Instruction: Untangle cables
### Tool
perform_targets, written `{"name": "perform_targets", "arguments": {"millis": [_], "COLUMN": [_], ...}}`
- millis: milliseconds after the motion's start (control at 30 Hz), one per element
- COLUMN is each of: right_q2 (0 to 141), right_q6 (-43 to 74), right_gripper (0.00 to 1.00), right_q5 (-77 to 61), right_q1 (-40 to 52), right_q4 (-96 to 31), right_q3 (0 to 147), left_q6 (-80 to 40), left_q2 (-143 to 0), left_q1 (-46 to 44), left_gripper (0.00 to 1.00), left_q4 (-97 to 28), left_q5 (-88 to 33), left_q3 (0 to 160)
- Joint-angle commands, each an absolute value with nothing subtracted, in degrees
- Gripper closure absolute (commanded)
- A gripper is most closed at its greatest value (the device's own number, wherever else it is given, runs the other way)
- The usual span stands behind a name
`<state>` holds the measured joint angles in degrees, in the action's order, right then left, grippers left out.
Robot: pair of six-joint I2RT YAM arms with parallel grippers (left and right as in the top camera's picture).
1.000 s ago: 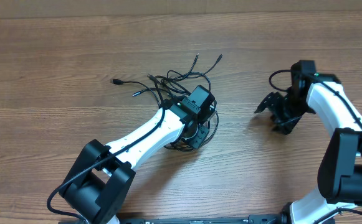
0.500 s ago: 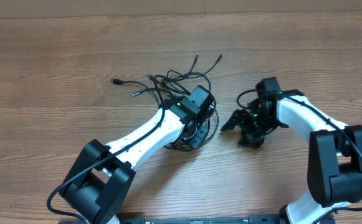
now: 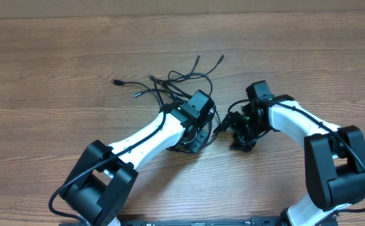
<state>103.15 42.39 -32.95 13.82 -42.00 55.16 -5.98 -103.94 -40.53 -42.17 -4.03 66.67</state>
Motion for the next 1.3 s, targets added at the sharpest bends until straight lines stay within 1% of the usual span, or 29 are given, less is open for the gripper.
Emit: {"name": "perform_targets", "arguments": {"millis": [0,133,200,567,633,767,900,967,1067,1133,1200,1267], "right_q2": [103.33,103.33,103.33,103.33,103.33,103.33,103.33,103.33,103.33,103.33,103.33,103.33], "right_q6": [45.25,47.00,47.72,48.23,48.21,48.21,48.21,48.21,48.21,48.21,48.21,48.21], "right_gripper": [0.27,0.26,0.26,0.25,0.25,0.25,0.24,0.24,0.24,0.24,0.24,0.24], "right_q5": [-32.49,-30.57,-30.06,-30.09,-30.06,-30.06,-30.06,-30.06,-30.06,-30.06,-30.06,-30.06], "right_q1": [15.31,15.68,15.33,13.47,13.47,13.47,13.47,13.47,13.47,13.47,13.47,13.47], "right_q4": [-40.25,-39.64,-39.70,-40.03,-40.14,-40.12,-40.12,-40.12,-40.12,-40.12,-40.12,-40.12], "right_q3": [54.57,54.57,54.57,54.57,54.57,54.57,54.57,54.57,54.57,54.57,54.57,54.57], "left_q6": [-5.34,0.08,0.30,0.25,0.23,-0.01,-0.21,-0.19,-0.21,-0.19,-0.21,-0.21], "left_q2": [-103.92,-103.90,-103.92,-103.92,-103.94,-104.18,-104.51,-104.53,-104.68,-104.97,-105.43,-106.06], "left_q1": [-40.53,-40.53,-40.53,-40.53,-40.56,-40.60,-40.58,-40.58,-40.64,-40.64,-40.64,-40.64], "left_gripper": [0.52,0.53,0.51,0.48,0.49,0.53,0.60,0.60,0.58,0.59,0.65,0.67], "left_q4": [-42.89,-44.34,-44.49,-44.66,-44.23,-42.09,-41.32,-41.30,-41.21,-40.77,-40.32,-40.14], "left_q5": [-4.69,-10.44,-12.05,-11.42,-11.44,-11.42,-11.42,-11.38,-10.39,-9.76,-8.88,-8.78], "left_q3": [67.33,69.08,69.10,68.60,68.18,66.61,65.95,65.93,65.93,65.93,65.93,65.93]}}
